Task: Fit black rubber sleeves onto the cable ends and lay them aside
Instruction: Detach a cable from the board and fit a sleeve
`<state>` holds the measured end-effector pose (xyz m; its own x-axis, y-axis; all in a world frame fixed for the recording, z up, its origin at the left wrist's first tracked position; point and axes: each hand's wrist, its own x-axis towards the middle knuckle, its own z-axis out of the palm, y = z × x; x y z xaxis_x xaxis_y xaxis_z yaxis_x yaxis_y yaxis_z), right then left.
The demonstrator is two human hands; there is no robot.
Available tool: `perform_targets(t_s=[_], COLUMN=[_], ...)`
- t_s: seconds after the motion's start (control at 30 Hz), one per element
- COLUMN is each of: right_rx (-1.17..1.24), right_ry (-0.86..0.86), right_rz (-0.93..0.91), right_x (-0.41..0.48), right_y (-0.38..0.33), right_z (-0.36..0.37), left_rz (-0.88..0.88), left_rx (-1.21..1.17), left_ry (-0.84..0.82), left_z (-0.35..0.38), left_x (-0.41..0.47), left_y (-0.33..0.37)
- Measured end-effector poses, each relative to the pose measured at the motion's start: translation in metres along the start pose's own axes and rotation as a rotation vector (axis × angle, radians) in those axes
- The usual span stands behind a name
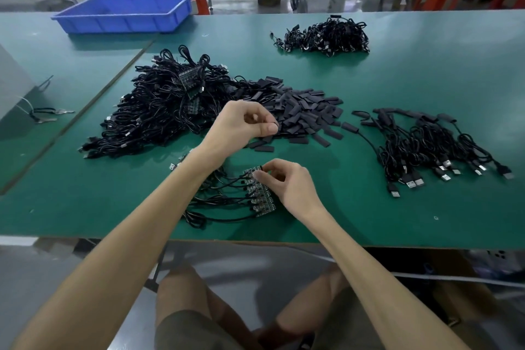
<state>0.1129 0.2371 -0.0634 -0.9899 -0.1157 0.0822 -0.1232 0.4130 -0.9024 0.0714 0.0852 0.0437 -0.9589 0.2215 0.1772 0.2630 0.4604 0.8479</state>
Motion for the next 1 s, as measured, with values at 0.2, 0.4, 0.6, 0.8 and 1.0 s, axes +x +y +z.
perform_targets(t_s=[0.2,0.4,0.6,0.8,1.0], right_rx=[-0.032,0.252,0.42,0.673,0.75], right_ry=[0.021,0.119,0.242,0.449,0.467], right_rz=[0.005,-0.113,0.061,0.124,0.134], right_x=[0.002,-0.001,0.0,0.001,-0.002], right_y=[0.0,-0.006,0.001,0.007,0.005], right_z=[0.002,-0.004,-0.01,-0.015,-0.018], left_rz=[0.117,0.063,0.036,0.07,-0.114], left_rx=[-0.352,-0.303,-0.097,0.622,0.751], left_ry=[-0.059,-0.281,-0.141,-0.188,-0.306], left_z=[0.008,0.016,0.034,0.051,0.016], left_x=[-0.006,-0.007,-0.015,-0.044,-0.04], left_y=[0.014,0.008,-0.014,-0.056,-0.069])
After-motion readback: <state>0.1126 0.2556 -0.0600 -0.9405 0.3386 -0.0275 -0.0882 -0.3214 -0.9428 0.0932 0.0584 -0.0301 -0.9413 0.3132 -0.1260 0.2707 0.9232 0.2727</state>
